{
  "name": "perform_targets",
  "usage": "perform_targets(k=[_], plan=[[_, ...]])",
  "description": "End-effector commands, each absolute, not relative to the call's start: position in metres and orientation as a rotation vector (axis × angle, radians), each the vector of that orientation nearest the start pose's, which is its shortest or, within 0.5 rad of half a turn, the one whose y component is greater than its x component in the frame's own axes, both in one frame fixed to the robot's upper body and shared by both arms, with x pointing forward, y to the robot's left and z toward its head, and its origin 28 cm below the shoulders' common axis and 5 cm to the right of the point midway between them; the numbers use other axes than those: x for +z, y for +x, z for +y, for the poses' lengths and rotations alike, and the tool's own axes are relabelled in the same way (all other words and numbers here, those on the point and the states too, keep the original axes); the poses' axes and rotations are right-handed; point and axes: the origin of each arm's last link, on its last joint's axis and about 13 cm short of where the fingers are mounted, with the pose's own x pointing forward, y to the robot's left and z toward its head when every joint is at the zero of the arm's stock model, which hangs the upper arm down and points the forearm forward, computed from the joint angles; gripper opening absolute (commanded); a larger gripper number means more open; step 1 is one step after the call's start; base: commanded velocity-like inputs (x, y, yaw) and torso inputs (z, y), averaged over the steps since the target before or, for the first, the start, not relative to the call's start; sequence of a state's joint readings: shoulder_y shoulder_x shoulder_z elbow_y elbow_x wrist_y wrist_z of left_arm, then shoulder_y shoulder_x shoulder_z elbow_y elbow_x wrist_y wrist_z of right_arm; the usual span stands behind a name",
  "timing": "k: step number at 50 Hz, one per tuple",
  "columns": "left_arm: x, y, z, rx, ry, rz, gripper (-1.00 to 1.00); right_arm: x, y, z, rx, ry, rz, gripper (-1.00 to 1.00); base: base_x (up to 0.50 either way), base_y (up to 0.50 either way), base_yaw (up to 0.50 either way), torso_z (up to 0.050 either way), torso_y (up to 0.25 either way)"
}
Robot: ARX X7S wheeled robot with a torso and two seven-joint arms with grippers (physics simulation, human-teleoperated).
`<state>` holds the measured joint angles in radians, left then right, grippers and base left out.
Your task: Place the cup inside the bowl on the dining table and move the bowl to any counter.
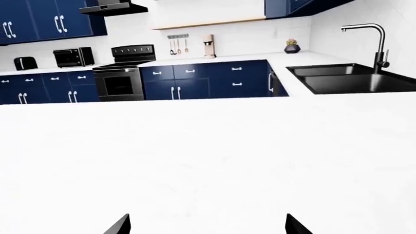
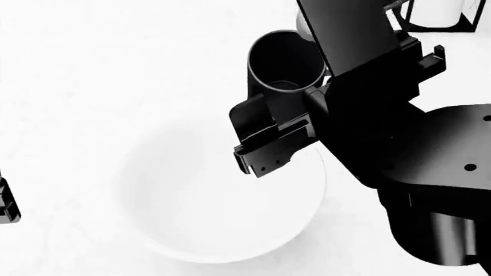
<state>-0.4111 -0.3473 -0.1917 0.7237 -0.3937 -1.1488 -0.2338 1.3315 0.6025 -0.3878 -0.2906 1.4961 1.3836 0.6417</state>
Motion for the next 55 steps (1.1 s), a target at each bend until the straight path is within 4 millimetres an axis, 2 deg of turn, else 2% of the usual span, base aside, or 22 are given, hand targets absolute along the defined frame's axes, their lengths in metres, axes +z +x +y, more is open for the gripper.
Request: perform_targets(k=[1, 27, 43, 44, 55], plan=[[0.187, 0.223, 0.278, 0.181, 0.067, -0.022, 1.00, 0.305, 0.255, -0.107, 0.450, -0.311, 0.181, -1.00, 0.00, 0.00, 0.00, 0.000, 0.000], [0.184, 0.223, 0.274, 0.179, 0.068, -0.020, 1.00, 0.266, 0.273, -0.088, 0.538, -0.282, 0.291, -1.00, 0.00, 0.00, 0.00, 0.000, 0.000], [0.183, 0.222, 0.275, 0.175, 0.065, -0.014, 1.00, 0.259, 0.274, -0.087, 0.550, -0.288, 0.320, -1.00, 0.00, 0.00, 0.00, 0.000, 0.000], [0.183, 0.222, 0.275, 0.175, 0.066, -0.014, 1.00, 0.259, 0.274, -0.087, 0.552, -0.287, 0.319, 1.00, 0.00, 0.00, 0.00, 0.000, 0.000], [0.185, 0.221, 0.277, 0.177, 0.065, -0.016, 1.00, 0.261, 0.274, -0.085, 0.556, -0.285, 0.316, 1.00, 0.00, 0.00, 0.00, 0.000, 0.000]])
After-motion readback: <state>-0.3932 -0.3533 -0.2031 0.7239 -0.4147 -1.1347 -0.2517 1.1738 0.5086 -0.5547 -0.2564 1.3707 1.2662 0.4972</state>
